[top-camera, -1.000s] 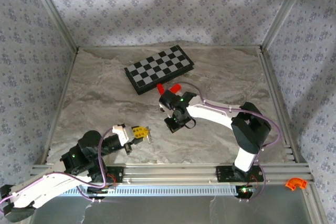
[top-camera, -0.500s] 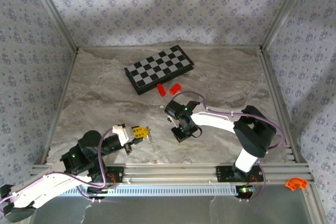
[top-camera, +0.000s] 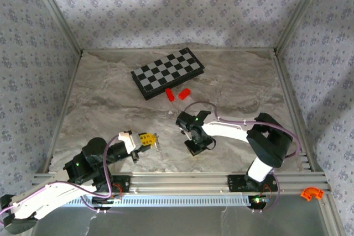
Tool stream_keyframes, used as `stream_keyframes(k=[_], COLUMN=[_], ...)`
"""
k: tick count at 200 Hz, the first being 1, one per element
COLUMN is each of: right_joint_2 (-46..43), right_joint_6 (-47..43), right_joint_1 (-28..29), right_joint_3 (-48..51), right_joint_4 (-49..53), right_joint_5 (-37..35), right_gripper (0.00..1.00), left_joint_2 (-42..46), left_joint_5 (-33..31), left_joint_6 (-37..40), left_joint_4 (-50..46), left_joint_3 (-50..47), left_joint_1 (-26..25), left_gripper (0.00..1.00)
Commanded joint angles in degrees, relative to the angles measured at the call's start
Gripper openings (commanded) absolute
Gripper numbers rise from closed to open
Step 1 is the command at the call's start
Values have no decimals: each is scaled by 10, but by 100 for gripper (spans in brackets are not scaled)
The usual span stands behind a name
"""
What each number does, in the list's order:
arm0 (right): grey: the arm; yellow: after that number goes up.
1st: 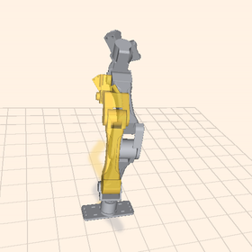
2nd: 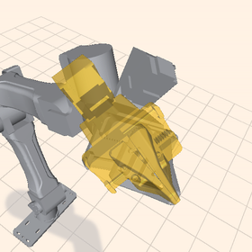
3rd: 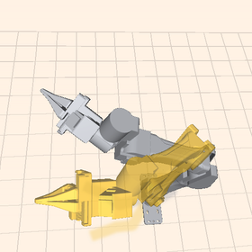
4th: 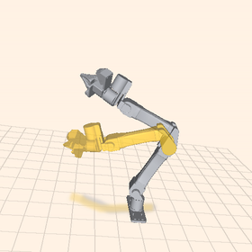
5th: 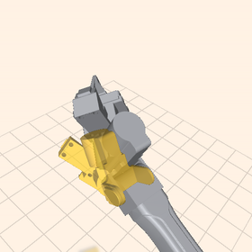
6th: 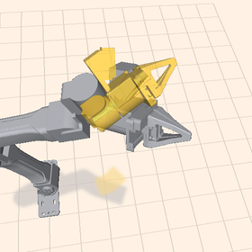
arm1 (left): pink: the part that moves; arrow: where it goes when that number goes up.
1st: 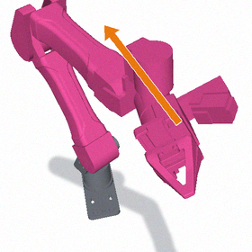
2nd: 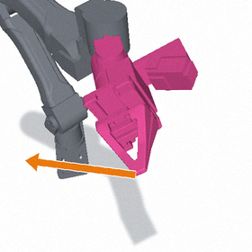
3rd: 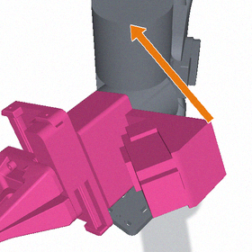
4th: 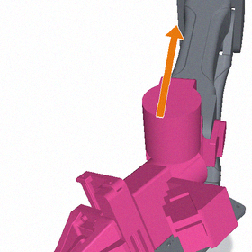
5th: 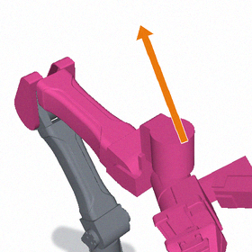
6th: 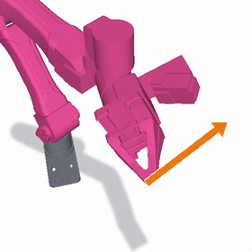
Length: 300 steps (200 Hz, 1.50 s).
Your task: Put the keys on the keyring
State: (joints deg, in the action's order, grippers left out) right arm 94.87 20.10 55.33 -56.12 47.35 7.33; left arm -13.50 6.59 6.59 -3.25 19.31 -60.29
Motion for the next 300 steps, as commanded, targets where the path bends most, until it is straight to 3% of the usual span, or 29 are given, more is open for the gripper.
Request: stream_keyframes(k=[1,96,150,193,259,300], right_joint_2=[17,38,-49,-154,-291,-312], right_joint_6=[-11,-25,50,145,234,235], right_joint_1=[6,15,27,46,76,74], right_joint_3=[-12,-23,14,98,243,284], right_joint_4=[55,65,20,-52,-202,-244], right_joint_5=[-3,11,-23,-66,-87,-77], right_gripper=[0,2,29,41,42,37], left_joint_2=[9,10,8,5,6,9], left_joint_5=[1,1,3,5,9,11], left_joint_6=[6,4,5,5,3,3], left_joint_4=[15,14,17,19,21,23], left_joint_3=[7,7,6,6,6,6], left_joint_1=[-3,-4,-3,-3,-3,-3], left_gripper=[0,0,0,0,0,0])
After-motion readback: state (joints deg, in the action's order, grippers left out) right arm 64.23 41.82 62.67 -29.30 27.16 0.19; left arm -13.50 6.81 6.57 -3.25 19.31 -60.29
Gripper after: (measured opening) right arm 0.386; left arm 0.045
